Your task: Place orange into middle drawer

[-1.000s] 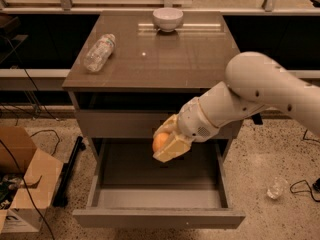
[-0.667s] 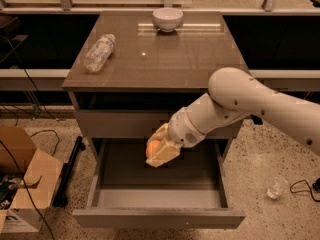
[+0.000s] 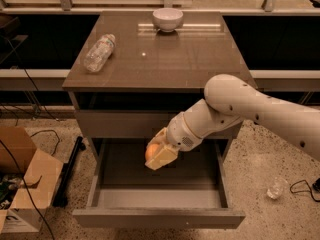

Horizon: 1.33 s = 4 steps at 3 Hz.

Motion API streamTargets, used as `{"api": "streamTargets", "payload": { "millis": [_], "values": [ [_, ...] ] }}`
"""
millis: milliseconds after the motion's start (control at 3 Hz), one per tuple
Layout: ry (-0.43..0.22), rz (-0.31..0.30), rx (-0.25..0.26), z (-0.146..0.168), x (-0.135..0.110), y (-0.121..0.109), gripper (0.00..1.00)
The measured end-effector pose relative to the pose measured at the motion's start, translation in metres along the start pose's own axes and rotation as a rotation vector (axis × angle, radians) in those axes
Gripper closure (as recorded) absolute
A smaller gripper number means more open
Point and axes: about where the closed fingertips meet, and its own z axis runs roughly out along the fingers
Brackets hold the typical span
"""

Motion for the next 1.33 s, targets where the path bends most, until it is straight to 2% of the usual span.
{"api": "streamTargets", "payload": {
  "millis": [333, 667, 1333],
  "values": [
    [-0.003, 0.051, 0.008, 0.036, 0.027, -0.013, 1.0],
    [-0.027, 0.122, 0.031, 0.078, 0.065, -0.032, 1.0],
    [-0.07, 0.262, 0.126, 0.135, 0.139, -0.077, 1.0]
  ]
}}
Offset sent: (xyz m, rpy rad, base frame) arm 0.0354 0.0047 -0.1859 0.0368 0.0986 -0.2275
